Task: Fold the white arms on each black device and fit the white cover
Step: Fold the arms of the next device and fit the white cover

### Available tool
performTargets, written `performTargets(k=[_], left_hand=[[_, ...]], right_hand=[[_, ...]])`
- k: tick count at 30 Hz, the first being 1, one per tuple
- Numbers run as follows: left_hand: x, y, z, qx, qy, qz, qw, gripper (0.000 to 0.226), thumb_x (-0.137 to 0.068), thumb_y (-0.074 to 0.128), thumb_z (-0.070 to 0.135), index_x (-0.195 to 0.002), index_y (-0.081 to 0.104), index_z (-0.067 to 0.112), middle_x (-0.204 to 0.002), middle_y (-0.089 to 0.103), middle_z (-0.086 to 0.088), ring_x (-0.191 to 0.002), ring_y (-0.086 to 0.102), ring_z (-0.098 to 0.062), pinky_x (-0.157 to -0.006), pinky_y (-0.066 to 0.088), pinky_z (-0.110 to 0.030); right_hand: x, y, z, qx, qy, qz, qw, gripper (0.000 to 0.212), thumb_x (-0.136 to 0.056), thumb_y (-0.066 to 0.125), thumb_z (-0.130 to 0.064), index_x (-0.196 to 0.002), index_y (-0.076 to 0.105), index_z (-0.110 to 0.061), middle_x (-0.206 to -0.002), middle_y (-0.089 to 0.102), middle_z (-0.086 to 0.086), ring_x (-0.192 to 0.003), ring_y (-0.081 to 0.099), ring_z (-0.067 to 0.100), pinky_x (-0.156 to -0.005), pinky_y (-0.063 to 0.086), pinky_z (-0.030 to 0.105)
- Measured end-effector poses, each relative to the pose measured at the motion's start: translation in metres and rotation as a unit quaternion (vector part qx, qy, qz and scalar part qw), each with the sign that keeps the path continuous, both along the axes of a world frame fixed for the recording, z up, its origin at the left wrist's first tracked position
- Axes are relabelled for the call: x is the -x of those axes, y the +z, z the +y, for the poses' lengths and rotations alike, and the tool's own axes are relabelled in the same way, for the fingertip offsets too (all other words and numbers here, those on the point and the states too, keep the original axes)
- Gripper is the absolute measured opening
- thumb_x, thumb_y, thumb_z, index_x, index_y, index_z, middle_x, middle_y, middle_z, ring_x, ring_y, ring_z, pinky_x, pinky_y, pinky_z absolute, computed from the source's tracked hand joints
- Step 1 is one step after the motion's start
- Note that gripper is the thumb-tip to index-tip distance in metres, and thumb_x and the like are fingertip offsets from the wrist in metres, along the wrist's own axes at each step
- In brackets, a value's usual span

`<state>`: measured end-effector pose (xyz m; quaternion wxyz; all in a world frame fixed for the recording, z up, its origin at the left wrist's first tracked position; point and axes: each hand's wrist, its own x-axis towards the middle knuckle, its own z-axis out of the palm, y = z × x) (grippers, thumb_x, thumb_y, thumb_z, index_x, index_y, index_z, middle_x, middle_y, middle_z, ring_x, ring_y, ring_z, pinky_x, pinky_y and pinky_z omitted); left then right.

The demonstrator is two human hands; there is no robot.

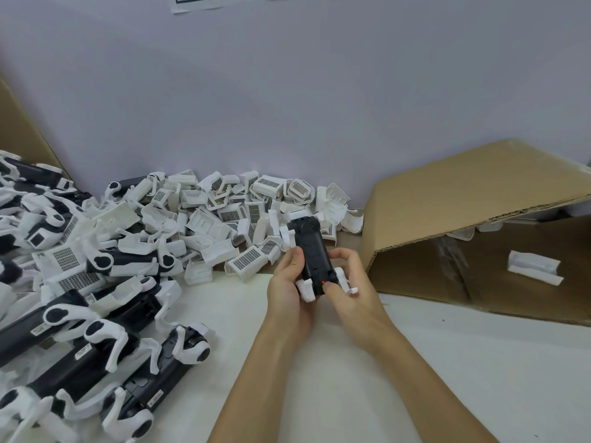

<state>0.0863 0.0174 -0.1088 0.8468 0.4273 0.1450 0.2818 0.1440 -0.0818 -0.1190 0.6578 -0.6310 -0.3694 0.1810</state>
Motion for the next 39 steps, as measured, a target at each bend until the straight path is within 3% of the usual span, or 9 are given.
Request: performTargets(k=[6, 9, 15, 19, 25, 29, 33, 36, 39], left_hand=[[0.0, 0.0, 0.0, 0.006, -0.001, -0.017, 1.0, 0.027, -0.08, 0.058, 0.035, -0.084, 0.08, 0.021, -0.086, 0.073, -0.01, -0.075, 0.071, -0.026, -0.07, 0.059, -0.039], [-0.001, -0.001, 0.0, 0.003, -0.003, -0.019, 1.0, 0.027, -0.08, 0.058, 0.036, -0.085, 0.08, 0.022, -0.088, 0.074, -0.011, -0.079, 0.071, -0.029, -0.08, 0.055, -0.047], [-0.004, -0.002, 0.0, 0.019, 0.002, -0.01, 1.0, 0.026, -0.08, 0.058, 0.035, -0.083, 0.08, 0.022, -0.085, 0.074, -0.011, -0.073, 0.071, -0.027, -0.068, 0.058, -0.038], [-0.003, -0.001, 0.0, 0.042, 0.012, -0.006, 0.999, 0.032, -0.076, 0.06, 0.034, -0.096, 0.074, 0.014, -0.086, 0.072, -0.013, -0.072, 0.071, -0.028, -0.062, 0.059, -0.037], [-0.001, 0.001, -0.002, 0.03, 0.004, -0.008, 0.999, 0.026, -0.077, 0.061, 0.034, -0.087, 0.077, 0.017, -0.085, 0.07, -0.012, -0.076, 0.066, -0.03, -0.082, 0.05, -0.046], [-0.001, 0.001, -0.003, 0.005, -0.004, -0.007, 1.0, 0.028, -0.08, 0.058, 0.037, -0.087, 0.078, 0.018, -0.086, 0.072, -0.011, -0.076, 0.069, -0.026, -0.076, 0.053, -0.039], [0.0, 0.003, -0.003, 0.031, -0.004, -0.014, 0.999, 0.036, -0.079, 0.06, 0.037, -0.103, 0.073, 0.013, -0.093, 0.072, -0.014, -0.08, 0.069, -0.029, -0.075, 0.056, -0.041], [0.001, 0.006, -0.003, 0.069, 0.001, 0.008, 0.998, 0.052, -0.08, 0.058, 0.039, -0.116, 0.067, 0.003, -0.105, 0.069, -0.02, -0.09, 0.064, -0.035, -0.087, 0.051, -0.049], [0.001, 0.008, 0.003, 0.083, 0.017, -0.004, 0.996, 0.05, -0.078, 0.062, 0.033, -0.112, 0.066, -0.003, -0.105, 0.071, -0.018, -0.09, 0.068, -0.031, -0.083, 0.053, -0.043]], right_hand=[[0.002, 0.003, 0.0, -0.004, -0.004, 0.001, 1.0, 0.035, -0.08, 0.053, -0.028, -0.111, 0.049, -0.044, -0.092, 0.066, -0.014, -0.092, 0.064, 0.009, -0.07, 0.045, 0.011], [0.002, 0.003, 0.0, -0.006, -0.005, 0.016, 1.0, 0.034, -0.08, 0.057, -0.034, -0.113, 0.05, -0.041, -0.097, 0.066, -0.009, -0.093, 0.064, 0.009, -0.07, 0.044, 0.013], [0.0, 0.002, 0.001, 0.0, 0.008, 0.036, 0.999, 0.04, -0.076, 0.056, -0.026, -0.115, 0.05, -0.035, -0.082, 0.064, -0.02, -0.072, 0.057, -0.001, -0.063, 0.041, 0.009], [-0.002, 0.0, 0.001, 0.006, 0.014, 0.031, 0.999, 0.041, -0.077, 0.055, -0.026, -0.115, 0.049, -0.036, -0.08, 0.062, -0.024, -0.066, 0.054, -0.006, -0.062, 0.04, 0.007], [-0.002, -0.001, 0.0, 0.014, 0.014, 0.027, 0.999, 0.042, -0.073, 0.051, -0.024, -0.111, 0.048, -0.041, -0.079, 0.059, -0.022, -0.069, 0.05, -0.004, -0.062, 0.039, 0.01], [-0.001, 0.0, -0.002, 0.009, 0.004, 0.016, 1.0, 0.038, -0.076, 0.049, -0.024, -0.11, 0.046, -0.039, -0.071, 0.056, -0.024, -0.06, 0.047, -0.003, -0.056, 0.037, 0.008], [0.002, 0.003, -0.001, -0.003, -0.006, 0.006, 1.0, 0.039, -0.079, 0.052, -0.025, -0.115, 0.047, -0.037, -0.087, 0.063, -0.013, -0.072, 0.058, 0.003, -0.062, 0.043, 0.01], [0.004, 0.004, -0.001, -0.009, -0.017, -0.004, 1.0, 0.047, -0.078, 0.057, -0.029, -0.123, 0.047, -0.036, -0.105, 0.062, -0.006, -0.084, 0.06, 0.007, -0.072, 0.046, 0.018], [0.003, 0.004, -0.001, -0.041, -0.04, -0.004, 0.998, 0.049, -0.077, 0.054, -0.028, -0.126, 0.047, -0.034, -0.113, 0.058, -0.001, -0.084, 0.057, 0.007, -0.072, 0.045, 0.02]])
